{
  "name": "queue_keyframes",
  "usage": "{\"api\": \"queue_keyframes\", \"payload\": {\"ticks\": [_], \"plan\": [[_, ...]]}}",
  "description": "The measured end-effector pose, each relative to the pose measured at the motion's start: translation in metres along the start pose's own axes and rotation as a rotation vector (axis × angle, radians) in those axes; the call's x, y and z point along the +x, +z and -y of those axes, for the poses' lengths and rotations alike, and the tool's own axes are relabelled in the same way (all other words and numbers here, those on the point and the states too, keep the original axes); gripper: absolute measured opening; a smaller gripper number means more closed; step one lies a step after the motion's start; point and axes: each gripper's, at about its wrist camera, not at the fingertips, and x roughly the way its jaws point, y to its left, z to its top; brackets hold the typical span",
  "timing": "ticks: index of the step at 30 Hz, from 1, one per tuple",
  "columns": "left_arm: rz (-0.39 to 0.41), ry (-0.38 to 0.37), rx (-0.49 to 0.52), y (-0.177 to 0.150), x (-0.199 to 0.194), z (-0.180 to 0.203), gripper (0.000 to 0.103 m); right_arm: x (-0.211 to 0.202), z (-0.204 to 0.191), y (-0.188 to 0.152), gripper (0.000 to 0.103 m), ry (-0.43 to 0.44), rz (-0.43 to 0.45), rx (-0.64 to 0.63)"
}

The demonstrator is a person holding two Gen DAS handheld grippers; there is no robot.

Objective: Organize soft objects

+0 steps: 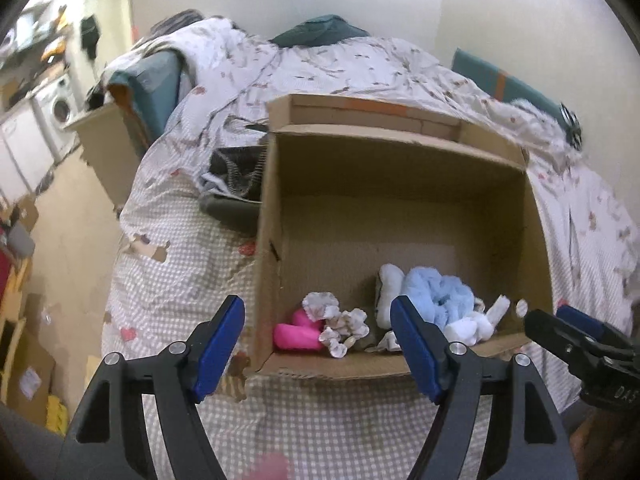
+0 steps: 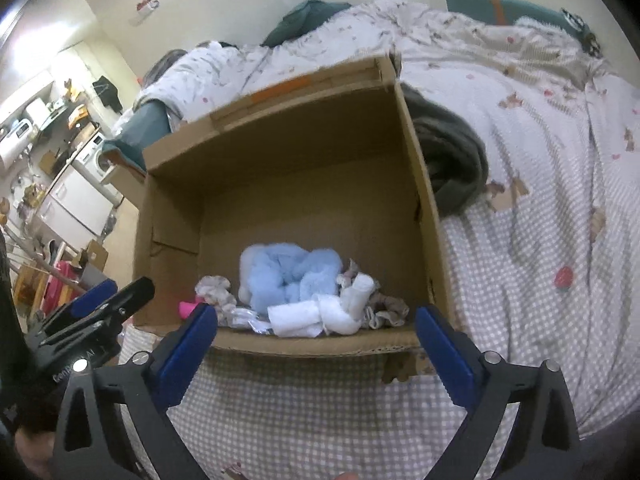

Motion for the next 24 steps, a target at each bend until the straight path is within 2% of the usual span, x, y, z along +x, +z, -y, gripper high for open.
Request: {"api": "queue_keyframes", "payload": {"ticks": [5,9,13,18,22,24], "plan": [[0.048,0.04,-0.043,0.006,-0.03,-0.013,0.074,-0.021,-0.009,0.007,0.103,-0.065,0.032,-0.034],[0.085,0.048,-0.042,0.004,-0.052,-0.018,0.094,-0.042,-0.011,0.008,0.103,-0.057,0.058,-0.04],[0.094,0.028,-0.047,-0.005,-0.066,-0.027,0.095,-0.059,-0.01,0.003,0.103,-0.034,0.094,-0.046],[0.116,0.037,-0.031,-0.019,-0.081,-0.028,0.097,-0.075,-0.008,-0.012,0.103,-0.015,0.135,-0.053],[0.145,-0.027,-0.003,-0.034,-0.094,-0.022,0.098,-0.081,-0.011,-0.023,0.103,-0.004,0.155,-0.067],[0.167,-0.017,-0.007,-0.041,-0.099,-0.021,0.099,-0.081,-0.013,-0.028,0.103,-0.018,0.168,-0.084]]}}
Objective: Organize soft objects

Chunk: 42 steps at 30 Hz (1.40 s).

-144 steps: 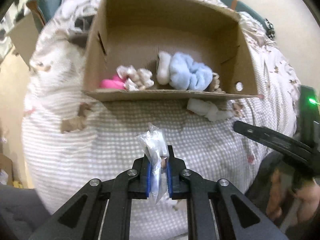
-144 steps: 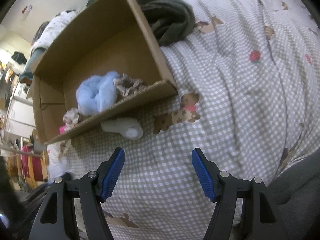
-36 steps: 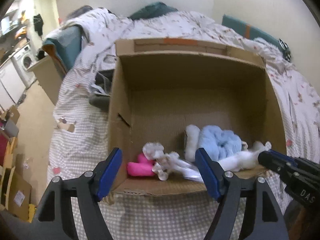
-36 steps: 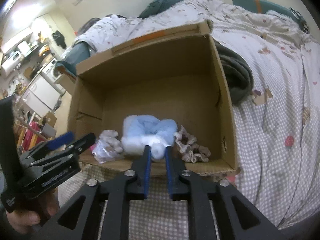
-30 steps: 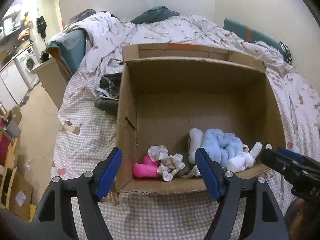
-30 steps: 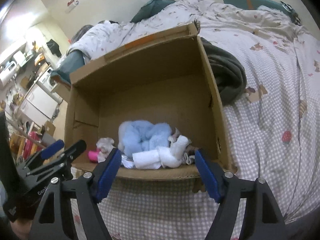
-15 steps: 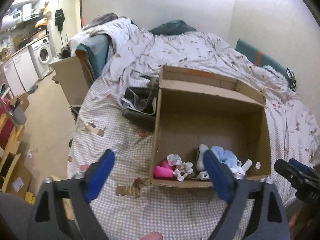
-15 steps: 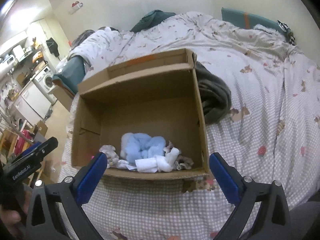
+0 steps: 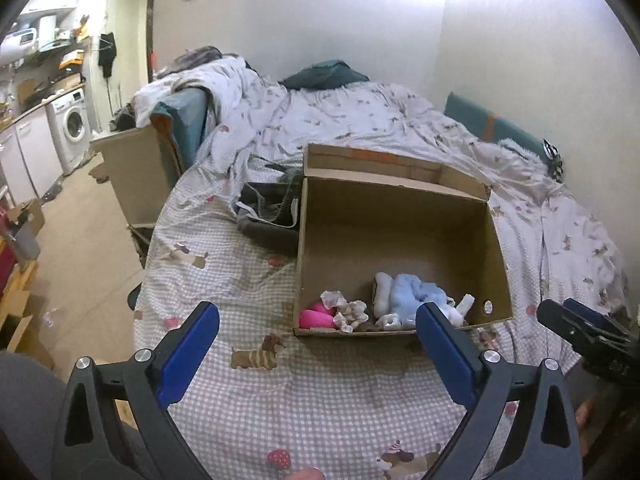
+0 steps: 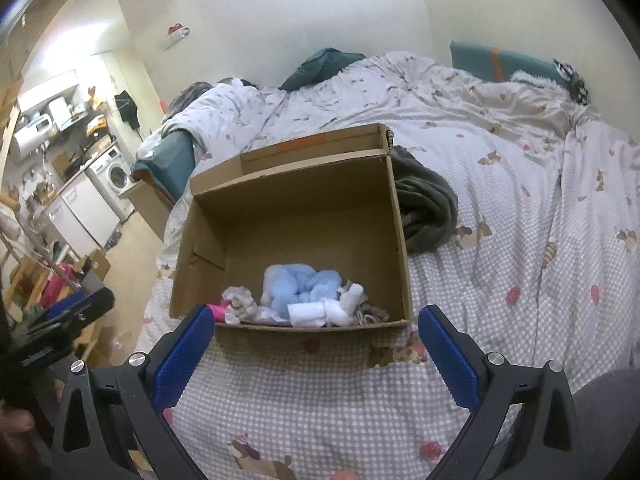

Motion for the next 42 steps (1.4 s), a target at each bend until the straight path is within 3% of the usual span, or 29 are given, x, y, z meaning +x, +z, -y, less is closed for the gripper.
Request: {"api": "queue_keyframes", "payload": {"ticks": [4,9,16,42], "plan": [[-0.01,0.053,-0.008,-0.009,0.009,-0.003,0.1,0.0,-0.005,-0.003,0.103,-0.02,0.028,-0.016],[-0.031,0.025,-0.055,-0.011,0.019,-0.012,0.1,0.011,-0.009,-0.007,0.103,-0.011,0.03,-0.03],[-0.023,0.024,0.014,-0.011,0.021,0.0,0.1,0.022,-0.009,-0.008,0.103,-0.072,0.019,-0.046],[-0.025,0.028,0.016,-0.015,0.019,0.004,0.1,0.02,-0.017,-0.01,0.103,-0.072,0.018,-0.066]]}}
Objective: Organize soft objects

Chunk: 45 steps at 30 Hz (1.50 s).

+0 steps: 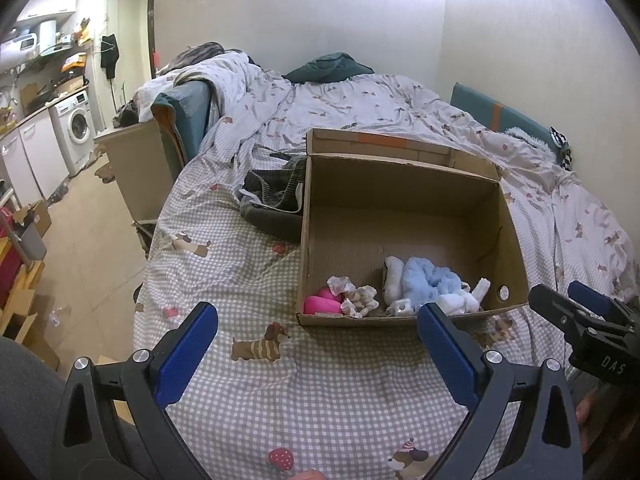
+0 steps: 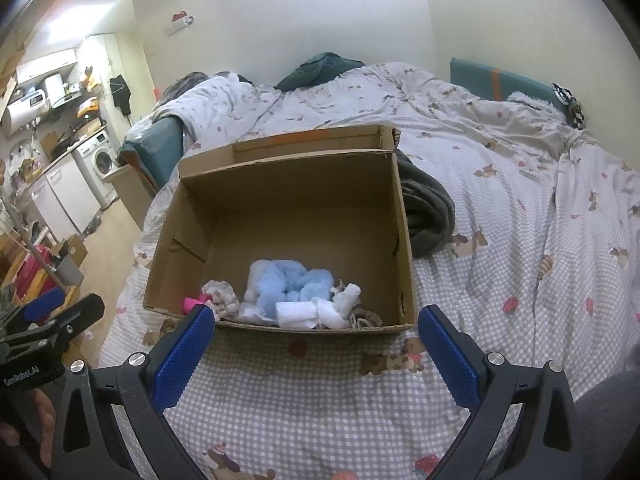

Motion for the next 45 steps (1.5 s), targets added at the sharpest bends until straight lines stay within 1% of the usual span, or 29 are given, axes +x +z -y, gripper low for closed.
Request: {"api": "queue_keyframes", "payload": {"ticks": [6,26,45], "plan": [[0.0,0.0,-0.004,-0.0002,0.0006,-0.0001,0.1,-0.0006,0.0023,0.0014,0.103,-0.018,0.002,0.027],[-0.021,-0.002,-0.016,-0.0055,0.0067,-0.0033,0.1,0.0005,0.0009,0.0018,0.103,0.0,0.0,0.018],[-0.025,-0.005,-0.023,-0.0055,0.0073,-0.0047,0.1,0.0019,-0.0033,0.0003,0.103,0.012,-0.004,0.006]]}}
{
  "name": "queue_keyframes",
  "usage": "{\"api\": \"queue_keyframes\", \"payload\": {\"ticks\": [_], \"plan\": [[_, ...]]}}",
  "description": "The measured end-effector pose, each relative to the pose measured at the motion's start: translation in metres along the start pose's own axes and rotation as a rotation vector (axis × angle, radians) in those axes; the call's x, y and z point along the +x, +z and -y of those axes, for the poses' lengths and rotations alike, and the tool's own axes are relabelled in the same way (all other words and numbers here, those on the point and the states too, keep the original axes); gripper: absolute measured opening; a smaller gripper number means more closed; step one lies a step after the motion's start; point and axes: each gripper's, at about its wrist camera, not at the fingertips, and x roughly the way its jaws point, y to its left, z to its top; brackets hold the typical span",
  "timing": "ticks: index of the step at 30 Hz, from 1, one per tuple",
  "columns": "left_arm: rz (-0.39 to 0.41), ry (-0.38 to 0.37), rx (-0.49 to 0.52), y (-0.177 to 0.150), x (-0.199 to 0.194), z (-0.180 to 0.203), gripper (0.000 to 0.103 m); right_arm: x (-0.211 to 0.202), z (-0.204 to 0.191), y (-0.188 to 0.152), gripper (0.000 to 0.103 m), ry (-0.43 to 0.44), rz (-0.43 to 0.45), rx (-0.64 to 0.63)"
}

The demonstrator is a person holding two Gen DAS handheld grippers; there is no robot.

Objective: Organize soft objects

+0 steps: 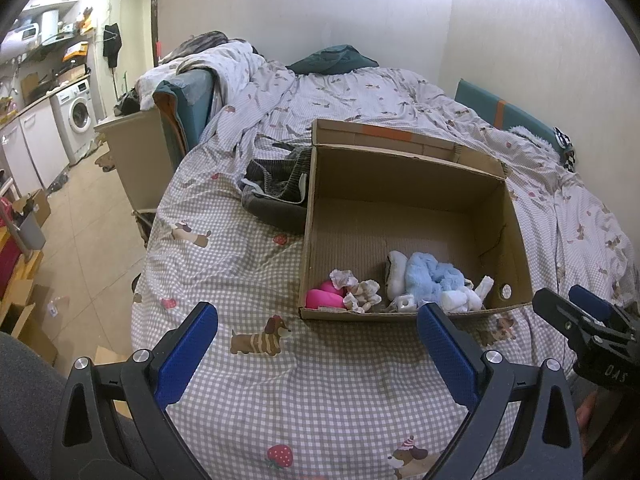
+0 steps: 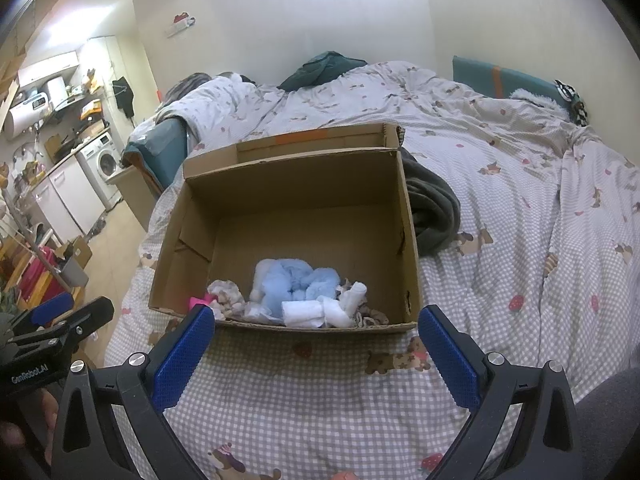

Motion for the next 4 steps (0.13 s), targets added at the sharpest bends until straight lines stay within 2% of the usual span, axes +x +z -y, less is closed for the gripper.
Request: {"api": "queue_keyframes", "payload": {"ticks": [4], "plan": [[-0.005,-0.002,-0.015,0.0,0.0009,-0.0025,0.1,0.0,-0.0004,-0.0004,0.103,0.002,-0.001,0.0]]}}
